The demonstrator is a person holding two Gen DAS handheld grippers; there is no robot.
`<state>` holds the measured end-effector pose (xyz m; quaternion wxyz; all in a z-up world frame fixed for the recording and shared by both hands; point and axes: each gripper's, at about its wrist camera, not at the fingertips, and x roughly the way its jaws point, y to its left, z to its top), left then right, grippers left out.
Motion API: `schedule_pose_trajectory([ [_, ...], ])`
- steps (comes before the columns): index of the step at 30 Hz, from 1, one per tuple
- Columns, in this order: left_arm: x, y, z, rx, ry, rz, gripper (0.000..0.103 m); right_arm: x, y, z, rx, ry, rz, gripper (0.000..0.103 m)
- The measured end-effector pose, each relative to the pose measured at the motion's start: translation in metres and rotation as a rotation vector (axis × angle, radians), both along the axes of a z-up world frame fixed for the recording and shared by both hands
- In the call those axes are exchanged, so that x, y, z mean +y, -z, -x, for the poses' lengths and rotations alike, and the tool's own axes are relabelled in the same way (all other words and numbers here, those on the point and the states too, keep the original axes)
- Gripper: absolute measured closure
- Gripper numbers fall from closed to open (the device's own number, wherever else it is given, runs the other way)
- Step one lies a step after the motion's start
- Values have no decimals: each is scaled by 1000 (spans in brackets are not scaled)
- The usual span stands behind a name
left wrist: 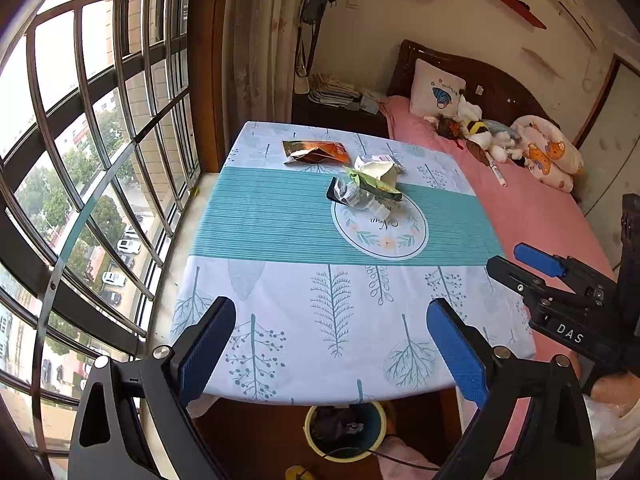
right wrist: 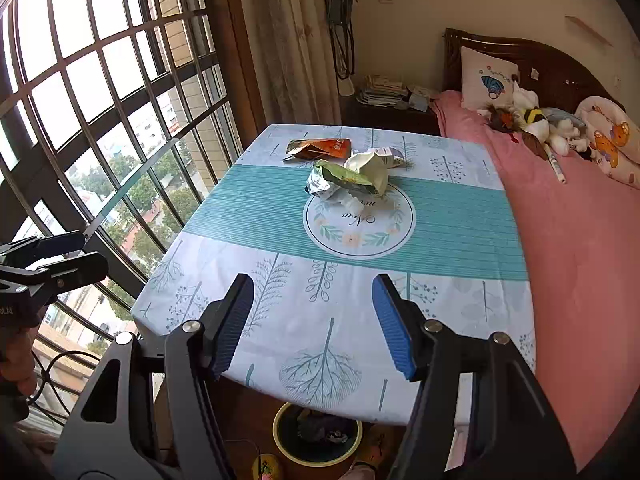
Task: Collect trash
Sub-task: 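Grasp the green snack bag with the right tool, then grasp the clear plastic bottle with the left tool while the right tool holds the green bag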
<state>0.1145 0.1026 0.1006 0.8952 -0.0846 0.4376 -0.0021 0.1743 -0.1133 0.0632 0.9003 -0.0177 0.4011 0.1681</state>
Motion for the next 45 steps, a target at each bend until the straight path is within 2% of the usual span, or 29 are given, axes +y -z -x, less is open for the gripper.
schedule_pose_trajectory([
  [6, -19, 15, -56, 29, -122, 3, 5, 2, 26, -101, 18, -141, 24, 44],
  [10, -37, 29, -98, 48, -200, 27, 5, 2, 54, -167, 37, -241, 76, 46],
  [13, -46, 46, -128, 58, -251, 54, 5, 2, 78, -216, 48, -312, 105, 46],
  [17, -50, 76, -171, 110, -335, 59, 5, 12, 115, -267, 49, -396, 148, 46],
  [20, -52, 96, -203, 146, -376, 19, 5, 28, 144, -296, 67, -448, 174, 46],
  [23, -57, 111, -225, 170, -395, -37, 6, 41, 170, -318, 77, -493, 194, 47],
  [27, -61, 129, -249, 196, -402, -34, 6, 54, 195, -338, 94, -538, 210, 47],
  [32, -65, 140, -267, 206, -397, -2, 6, 47, 206, -352, 148, -570, 129, 61],
  [33, -67, 143, -272, 212, -396, 1, 6, 45, 206, -355, 164, -570, 104, 64],
  [36, -71, 149, -285, 222, -388, 7, 6, 36, 209, -361, 219, -562, 45, 87],
  [39, -75, 154, -298, 236, -382, 3, 6, 21, 206, -363, 252, -548, -16, 91],
  [45, -75, 165, -338, 268, -410, 19, 6, -20, 189, -362, 283, -465, -140, 92],
])
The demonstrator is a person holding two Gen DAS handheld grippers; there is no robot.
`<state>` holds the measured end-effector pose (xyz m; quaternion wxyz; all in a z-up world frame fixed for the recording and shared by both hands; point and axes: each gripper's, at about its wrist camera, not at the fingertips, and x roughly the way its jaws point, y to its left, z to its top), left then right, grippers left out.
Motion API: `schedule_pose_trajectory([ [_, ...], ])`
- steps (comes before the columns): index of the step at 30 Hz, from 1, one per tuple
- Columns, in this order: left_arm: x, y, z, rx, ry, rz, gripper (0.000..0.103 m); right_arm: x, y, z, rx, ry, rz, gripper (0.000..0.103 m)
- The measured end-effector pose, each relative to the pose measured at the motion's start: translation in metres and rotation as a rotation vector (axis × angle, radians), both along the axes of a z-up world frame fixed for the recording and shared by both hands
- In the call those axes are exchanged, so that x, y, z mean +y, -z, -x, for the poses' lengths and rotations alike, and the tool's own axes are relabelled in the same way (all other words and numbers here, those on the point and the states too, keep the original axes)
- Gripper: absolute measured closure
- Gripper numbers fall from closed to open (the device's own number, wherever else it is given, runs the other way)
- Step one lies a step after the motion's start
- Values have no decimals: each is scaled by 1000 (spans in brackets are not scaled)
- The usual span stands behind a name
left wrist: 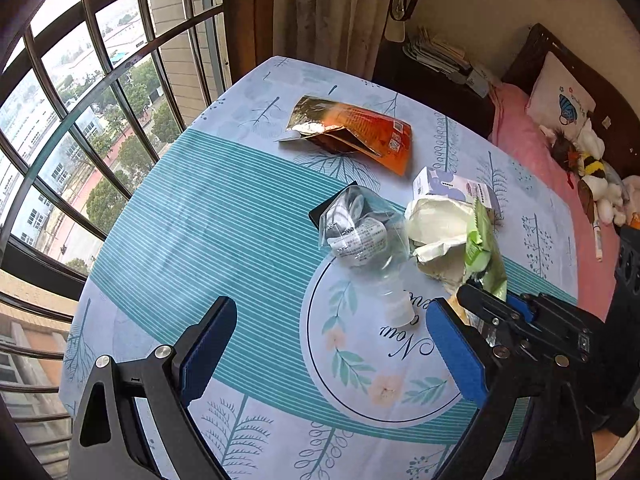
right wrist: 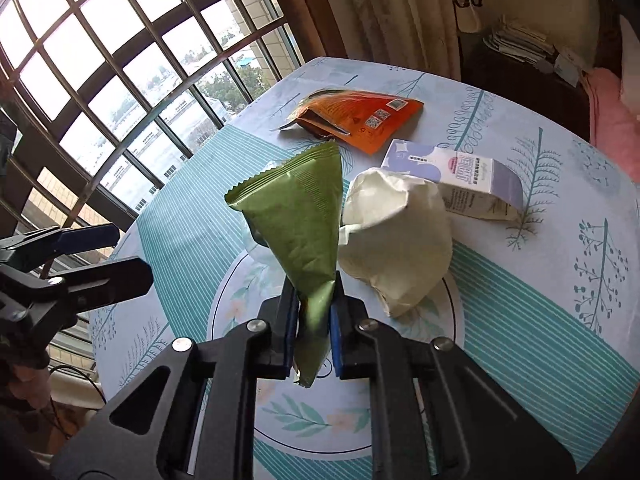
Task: Collect trash
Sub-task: 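Grasp the clear plastic bottle with the left tool while the right tool holds the green bag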
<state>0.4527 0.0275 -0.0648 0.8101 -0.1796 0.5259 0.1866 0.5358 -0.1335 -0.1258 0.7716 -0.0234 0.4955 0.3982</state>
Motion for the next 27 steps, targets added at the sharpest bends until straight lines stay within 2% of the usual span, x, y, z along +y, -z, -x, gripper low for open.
schedule_pose_trajectory([
  [6, 9, 15, -42, 18, -47, 17, 7, -36, -9, -3, 41, 106, -78, 92],
  [9, 19, 29, -56, 36, -64, 28, 14, -49, -11, 0, 50, 133, -100, 92],
  [12, 29, 47, -63, 64, -75, 76, 23, -55, -12, 4, 55, 142, -109, 93],
  [15, 38, 58, -65, 37, -96, 168, 23, -61, -10, 6, 59, 147, -109, 93],
  [18, 41, 65, -69, 26, -102, 221, 23, -65, -5, 9, 74, 151, -107, 93],
  [24, 32, 78, -81, 34, -94, 268, 23, -65, 7, 14, 99, 154, -98, 93],
  [27, 27, 83, -85, 37, -89, 288, 35, -65, 11, 17, 108, 161, -97, 93],
])
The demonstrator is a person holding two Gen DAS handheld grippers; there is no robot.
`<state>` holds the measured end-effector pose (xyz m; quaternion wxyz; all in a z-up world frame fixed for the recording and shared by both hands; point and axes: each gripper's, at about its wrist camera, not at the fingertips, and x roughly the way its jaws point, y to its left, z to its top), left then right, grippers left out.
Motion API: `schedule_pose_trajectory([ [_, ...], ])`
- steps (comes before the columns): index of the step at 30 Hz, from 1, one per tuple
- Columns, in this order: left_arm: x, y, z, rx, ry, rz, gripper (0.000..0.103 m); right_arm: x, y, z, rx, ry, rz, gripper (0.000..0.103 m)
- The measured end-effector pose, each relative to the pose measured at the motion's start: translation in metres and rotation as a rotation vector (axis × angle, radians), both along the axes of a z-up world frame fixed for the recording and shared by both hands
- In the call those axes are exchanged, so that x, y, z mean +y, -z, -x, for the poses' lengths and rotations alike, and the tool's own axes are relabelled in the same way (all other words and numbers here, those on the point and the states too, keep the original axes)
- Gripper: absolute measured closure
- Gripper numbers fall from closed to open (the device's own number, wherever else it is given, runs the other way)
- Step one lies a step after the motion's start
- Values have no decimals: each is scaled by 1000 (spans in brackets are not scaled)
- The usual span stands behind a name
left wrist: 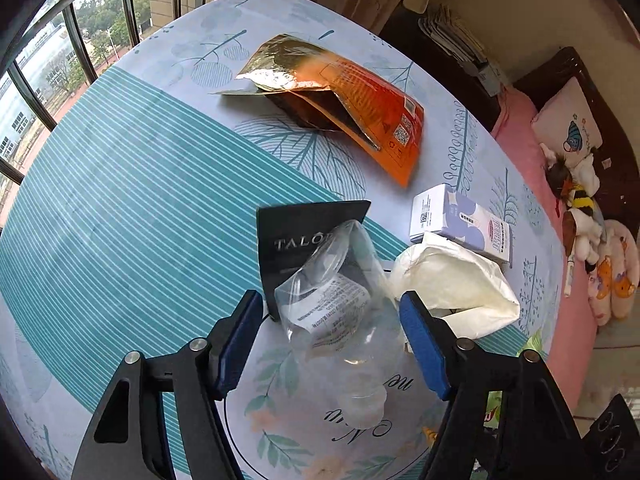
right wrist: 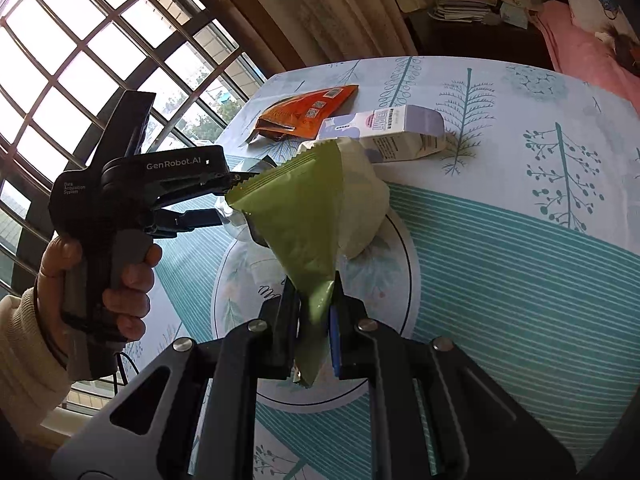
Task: Collect trash
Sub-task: 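Grasp the clear plastic bottle with the left tool while the right tool holds the green bag, then carry the bottle and green bag in both tools down over the bin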
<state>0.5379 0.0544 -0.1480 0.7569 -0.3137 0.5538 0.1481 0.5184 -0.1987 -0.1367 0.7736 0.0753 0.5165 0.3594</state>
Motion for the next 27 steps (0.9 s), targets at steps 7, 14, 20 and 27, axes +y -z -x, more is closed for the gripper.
schedule_pose_trajectory([
  [7, -18, -2, 2, 7, 27, 3, 64, -3, 4, 7, 12, 13, 0, 93],
  [14, -32, -22, 33, -28, 84, -23, 75, -6, 2, 19, 20, 28, -2, 93],
  [20, -49, -44, 75, -43, 185, -67, 75, -6, 2, 39, 38, 41, 0, 93],
  [27, -56, -68, 151, -57, 289, -111, 75, 1, -4, 80, 43, 54, 15, 93],
])
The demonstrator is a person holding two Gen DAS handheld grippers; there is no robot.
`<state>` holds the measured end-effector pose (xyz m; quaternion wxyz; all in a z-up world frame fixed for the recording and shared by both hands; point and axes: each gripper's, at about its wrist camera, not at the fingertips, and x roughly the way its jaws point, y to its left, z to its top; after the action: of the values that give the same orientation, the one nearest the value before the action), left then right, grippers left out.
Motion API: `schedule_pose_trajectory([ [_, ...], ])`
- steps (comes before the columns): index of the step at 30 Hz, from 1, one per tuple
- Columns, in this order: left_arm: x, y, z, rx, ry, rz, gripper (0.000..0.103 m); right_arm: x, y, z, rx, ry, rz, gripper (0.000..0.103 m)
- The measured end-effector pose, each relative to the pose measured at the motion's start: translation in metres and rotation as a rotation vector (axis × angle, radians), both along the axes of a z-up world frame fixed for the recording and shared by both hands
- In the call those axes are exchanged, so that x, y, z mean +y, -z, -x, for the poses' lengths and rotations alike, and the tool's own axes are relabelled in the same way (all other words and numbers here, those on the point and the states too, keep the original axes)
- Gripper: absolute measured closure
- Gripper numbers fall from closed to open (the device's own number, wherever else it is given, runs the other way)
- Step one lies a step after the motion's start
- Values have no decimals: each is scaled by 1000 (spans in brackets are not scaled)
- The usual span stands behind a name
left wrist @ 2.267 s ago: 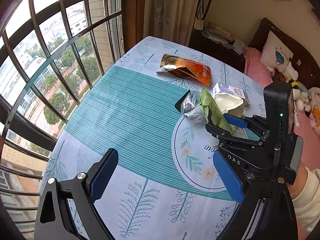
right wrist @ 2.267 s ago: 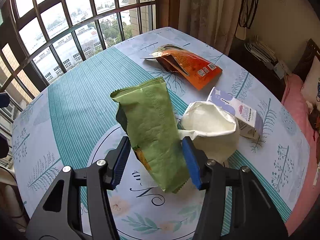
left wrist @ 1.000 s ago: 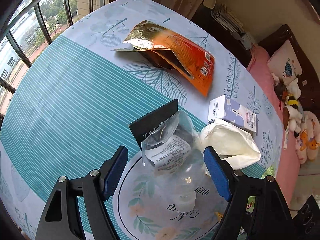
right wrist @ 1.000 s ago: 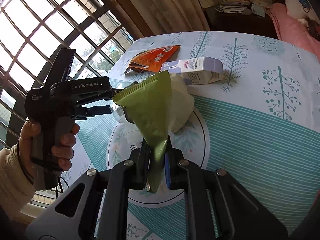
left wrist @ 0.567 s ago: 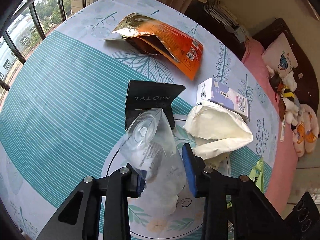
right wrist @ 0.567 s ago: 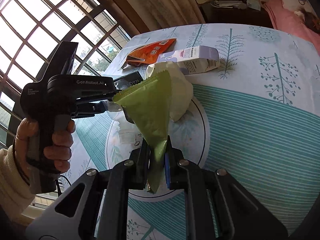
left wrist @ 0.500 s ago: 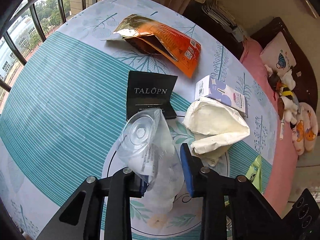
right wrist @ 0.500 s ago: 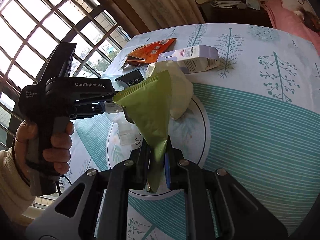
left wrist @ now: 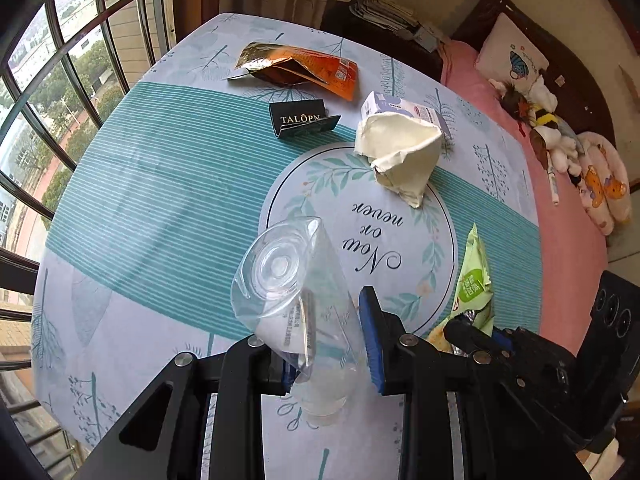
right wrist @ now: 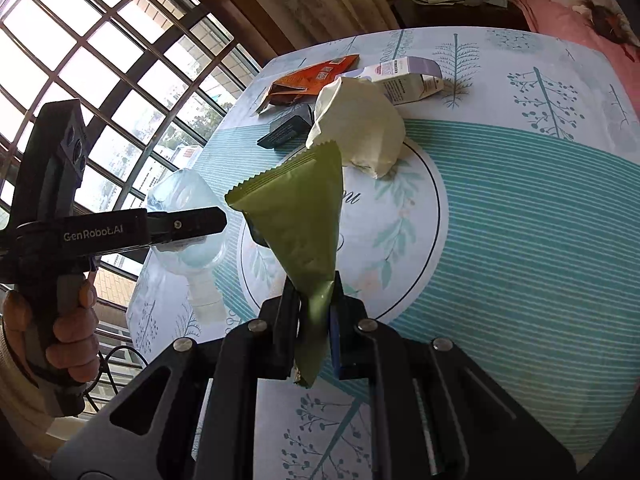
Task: Collect trash
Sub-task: 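Carry the bottle and green bag in both tools down over the bin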
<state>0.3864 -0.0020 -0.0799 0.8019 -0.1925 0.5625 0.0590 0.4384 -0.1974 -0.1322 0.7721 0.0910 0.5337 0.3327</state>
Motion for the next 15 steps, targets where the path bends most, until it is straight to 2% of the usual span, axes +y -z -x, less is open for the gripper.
schedule_pose_trajectory([
  [5, -1, -16, 61, -25, 87, -61, 75, 9, -6, 44, 3, 22, 19, 93],
  [15, 22, -44, 192, -85, 254, -57, 75, 32, -39, 178, -20, 134, 18, 93],
])
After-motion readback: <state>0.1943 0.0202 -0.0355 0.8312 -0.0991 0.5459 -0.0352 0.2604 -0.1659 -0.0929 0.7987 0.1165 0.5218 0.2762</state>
